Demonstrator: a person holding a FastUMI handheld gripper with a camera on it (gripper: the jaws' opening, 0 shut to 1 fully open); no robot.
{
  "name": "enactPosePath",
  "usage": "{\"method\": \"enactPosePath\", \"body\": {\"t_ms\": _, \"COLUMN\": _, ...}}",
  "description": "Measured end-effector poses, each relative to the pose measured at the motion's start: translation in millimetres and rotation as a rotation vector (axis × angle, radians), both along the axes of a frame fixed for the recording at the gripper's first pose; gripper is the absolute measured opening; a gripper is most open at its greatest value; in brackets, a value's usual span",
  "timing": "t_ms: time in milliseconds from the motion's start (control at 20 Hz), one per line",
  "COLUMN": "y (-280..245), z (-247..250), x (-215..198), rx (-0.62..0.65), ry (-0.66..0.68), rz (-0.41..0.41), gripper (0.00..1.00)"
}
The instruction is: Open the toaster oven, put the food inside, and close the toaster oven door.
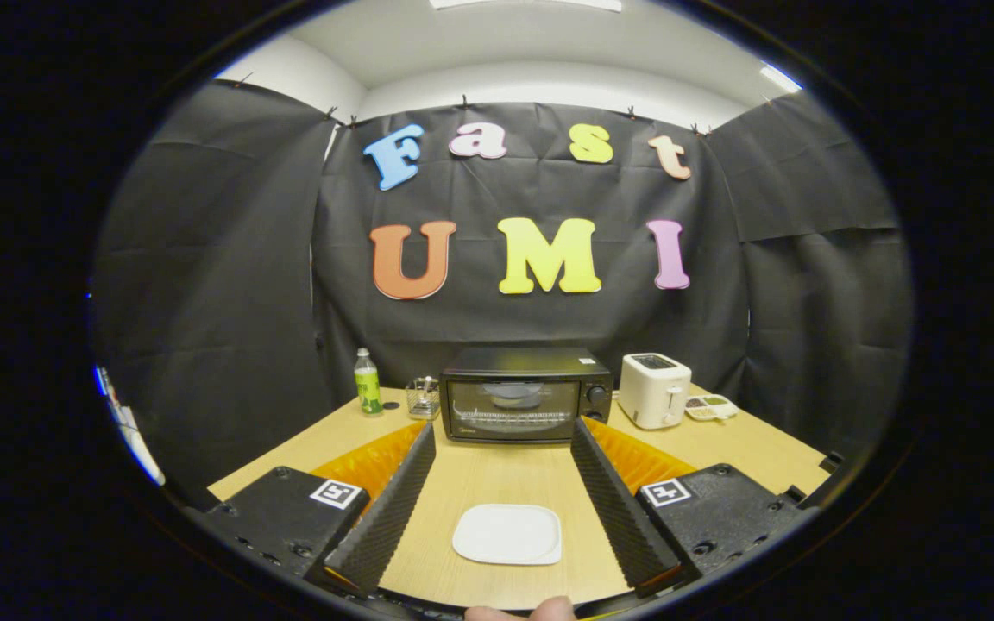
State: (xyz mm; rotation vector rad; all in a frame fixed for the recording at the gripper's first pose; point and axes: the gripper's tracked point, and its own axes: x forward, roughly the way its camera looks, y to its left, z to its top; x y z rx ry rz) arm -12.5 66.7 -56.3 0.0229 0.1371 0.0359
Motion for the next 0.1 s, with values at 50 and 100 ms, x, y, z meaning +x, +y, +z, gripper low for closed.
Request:
{"method": "enactPosePath", "body": {"t_ms": 50, "y": 0.5, "z": -0.2, "x": -0.2, "rx": -0.001, "ry": -0.002, "rz": -0.002, "gripper": 1.0}}
{"method": "enactPosePath", "body": {"t_ms": 100, "y": -0.3, "z": 1.2, "x": 1.1, "rx": -0.002, "ry": -0.006, "rz": -0.006, "gripper": 1.0}}
